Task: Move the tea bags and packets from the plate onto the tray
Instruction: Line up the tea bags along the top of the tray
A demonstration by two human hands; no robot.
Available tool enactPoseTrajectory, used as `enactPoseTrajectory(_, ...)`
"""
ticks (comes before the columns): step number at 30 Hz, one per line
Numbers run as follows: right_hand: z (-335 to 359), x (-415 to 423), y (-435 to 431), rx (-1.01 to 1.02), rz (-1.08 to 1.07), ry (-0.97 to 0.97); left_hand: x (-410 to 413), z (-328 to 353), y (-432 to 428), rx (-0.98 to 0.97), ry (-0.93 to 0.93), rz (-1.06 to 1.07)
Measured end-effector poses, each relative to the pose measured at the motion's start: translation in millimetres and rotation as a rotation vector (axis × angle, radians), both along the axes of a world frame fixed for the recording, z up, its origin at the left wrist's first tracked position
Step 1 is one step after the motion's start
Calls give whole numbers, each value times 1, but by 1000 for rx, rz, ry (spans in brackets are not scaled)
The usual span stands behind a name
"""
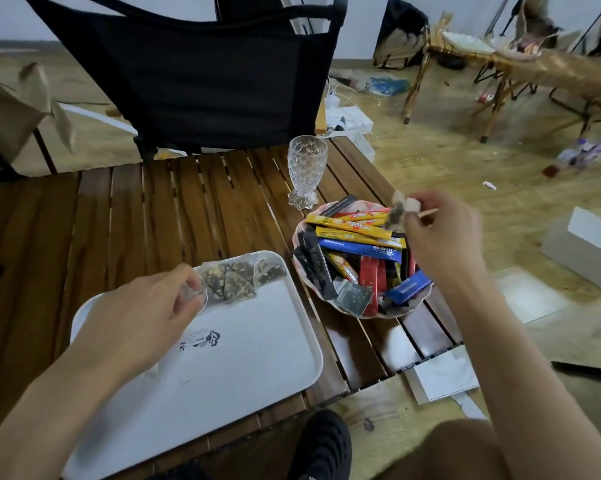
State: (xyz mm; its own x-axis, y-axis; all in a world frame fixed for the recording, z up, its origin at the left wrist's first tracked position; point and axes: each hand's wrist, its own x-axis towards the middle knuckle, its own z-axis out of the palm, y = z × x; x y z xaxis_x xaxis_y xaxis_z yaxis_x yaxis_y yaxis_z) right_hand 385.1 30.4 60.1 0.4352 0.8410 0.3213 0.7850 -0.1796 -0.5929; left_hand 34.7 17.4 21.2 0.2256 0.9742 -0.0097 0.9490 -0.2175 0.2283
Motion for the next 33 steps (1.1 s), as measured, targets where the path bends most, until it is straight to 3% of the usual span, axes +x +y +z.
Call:
enactPoseTrajectory(4, -10, -58, -9, -122, 314, 81, -9, 1, 1, 15, -7, 24)
enactPoseTrajectory(8, -33, -125, -25, -257, 644, -14, -14, 8, -1, 35, -59, 39)
enactPoseTrajectory(11, -49, -159, -41, -306, 769, -78, -18, 15, -6, 6, -145, 69)
enactPoseTrajectory(15, -60, -176, -49, -353, 821, 10, -29, 11, -11, -45, -113, 50)
enactPoseTrajectory(18, -56, -166, -36, -447, 787, 128, -39, 7, -13, -212, -158, 16)
enactPoseTrajectory(23, -57, -135, -17, -456, 674, 24, -34, 5, -21, -509, -73, -58)
enactPoseTrajectory(33, -78, -135, -15, -599, 710, -222, 14, -15, -26, -349, 203, -30)
